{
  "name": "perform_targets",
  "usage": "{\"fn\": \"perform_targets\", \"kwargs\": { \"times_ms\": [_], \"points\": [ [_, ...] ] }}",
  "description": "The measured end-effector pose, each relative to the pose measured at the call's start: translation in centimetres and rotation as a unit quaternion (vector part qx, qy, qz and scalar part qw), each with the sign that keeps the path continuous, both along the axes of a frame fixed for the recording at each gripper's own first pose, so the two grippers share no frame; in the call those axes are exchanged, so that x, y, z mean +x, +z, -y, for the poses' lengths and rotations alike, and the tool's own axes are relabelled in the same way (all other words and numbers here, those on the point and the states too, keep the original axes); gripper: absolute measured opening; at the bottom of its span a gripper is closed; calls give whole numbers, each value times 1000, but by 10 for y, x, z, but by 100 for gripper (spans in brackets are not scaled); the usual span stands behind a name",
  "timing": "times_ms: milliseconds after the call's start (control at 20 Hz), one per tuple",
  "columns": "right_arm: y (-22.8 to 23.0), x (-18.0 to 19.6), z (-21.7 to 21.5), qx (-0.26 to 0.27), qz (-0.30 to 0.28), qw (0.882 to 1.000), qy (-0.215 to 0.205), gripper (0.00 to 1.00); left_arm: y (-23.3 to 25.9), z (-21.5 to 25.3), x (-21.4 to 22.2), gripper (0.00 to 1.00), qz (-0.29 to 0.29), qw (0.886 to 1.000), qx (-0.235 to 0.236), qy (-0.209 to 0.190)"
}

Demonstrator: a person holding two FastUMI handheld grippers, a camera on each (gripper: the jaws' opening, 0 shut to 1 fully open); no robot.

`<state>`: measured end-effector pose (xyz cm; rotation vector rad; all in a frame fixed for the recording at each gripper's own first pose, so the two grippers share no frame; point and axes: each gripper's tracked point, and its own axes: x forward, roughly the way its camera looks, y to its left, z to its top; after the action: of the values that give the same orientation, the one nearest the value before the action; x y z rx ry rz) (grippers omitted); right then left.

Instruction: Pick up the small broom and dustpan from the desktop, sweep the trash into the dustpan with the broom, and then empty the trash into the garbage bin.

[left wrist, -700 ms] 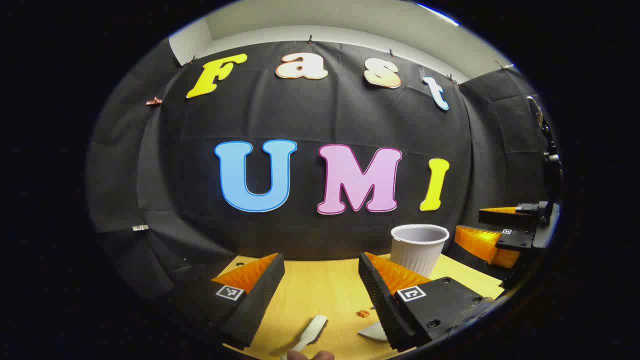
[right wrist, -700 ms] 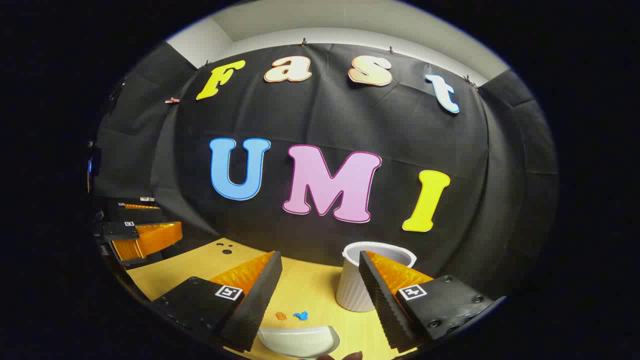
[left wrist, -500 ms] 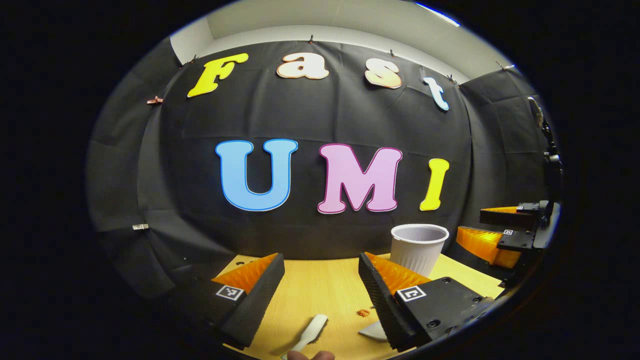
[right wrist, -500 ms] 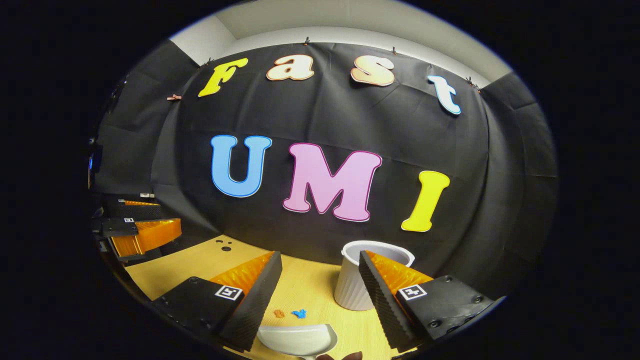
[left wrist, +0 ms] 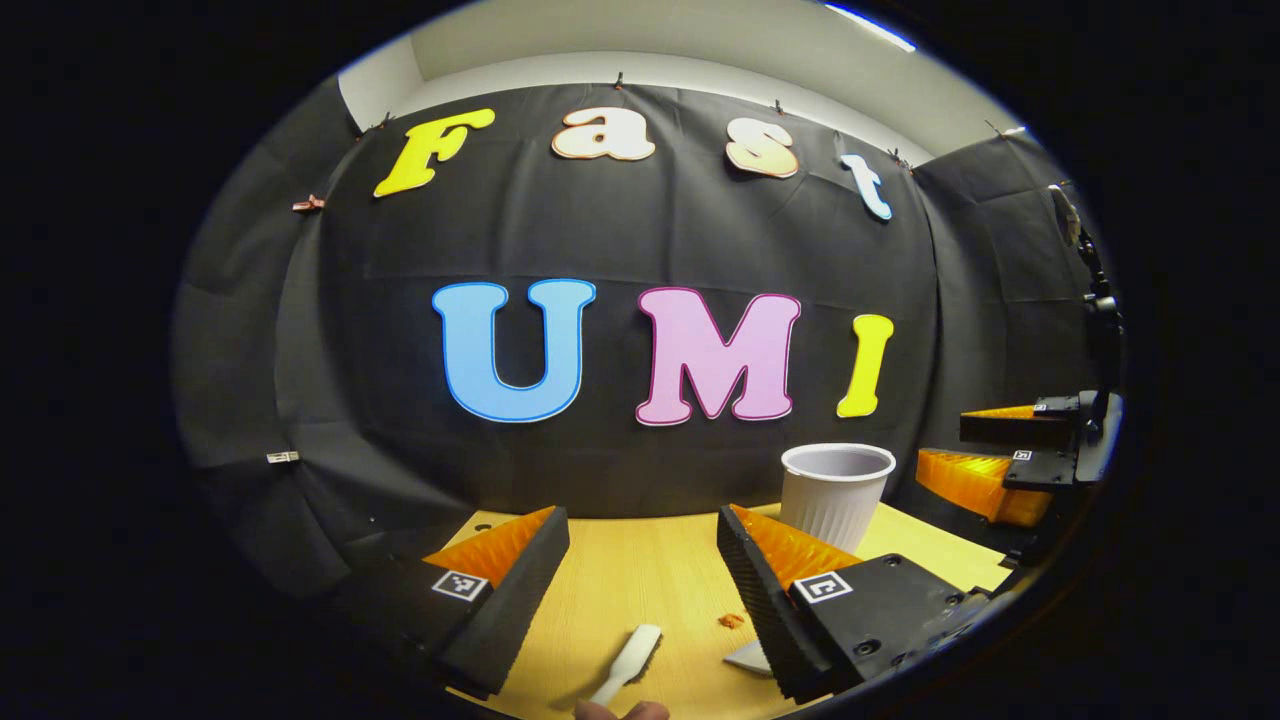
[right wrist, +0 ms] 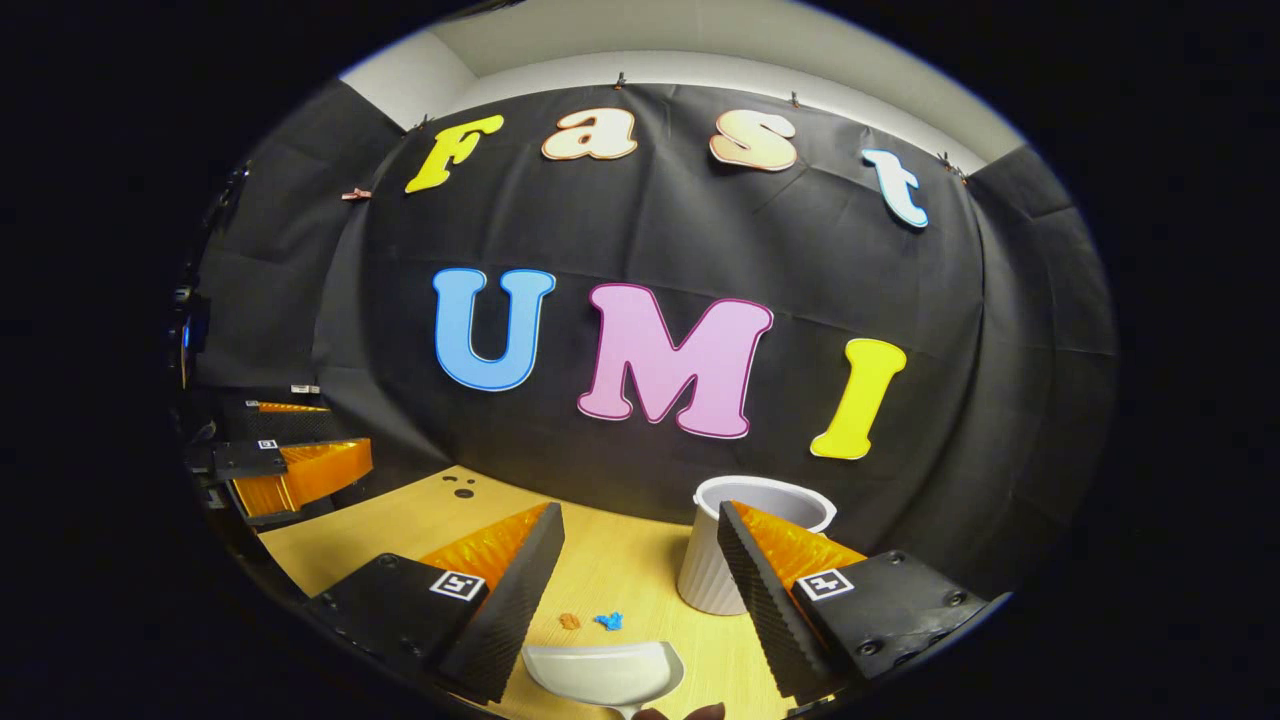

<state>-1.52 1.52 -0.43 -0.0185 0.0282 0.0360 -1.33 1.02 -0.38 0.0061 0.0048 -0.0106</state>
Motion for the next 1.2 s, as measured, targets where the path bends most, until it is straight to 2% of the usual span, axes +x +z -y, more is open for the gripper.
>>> {"fn": "perform_targets", "kwargs": {
  "times_ms": [150,350,550,750,900,1200],
  "points": [
    [-18,-5,-5,-11,-37,999,14,96,-5,-4,-2,95,-5,1000,-1,1],
    [-83,-31,0,-38,-159,985,51,97,-11,-7,-5,95,-12,1000,-2,5],
    [-159,-61,-3,-47,-275,956,93,97,-14,-9,-5,95,-13,1000,-4,7],
    [-232,-77,-1,-39,-371,922,106,97,-18,-12,-7,95,-17,1000,-2,12],
    [-274,-73,11,-42,-410,906,92,96,-19,-15,-8,95,-20,1000,1,18],
    [-354,-74,12,-41,-494,862,104,94,-24,-17,-7,95,-30,999,2,30]
  ]
}}
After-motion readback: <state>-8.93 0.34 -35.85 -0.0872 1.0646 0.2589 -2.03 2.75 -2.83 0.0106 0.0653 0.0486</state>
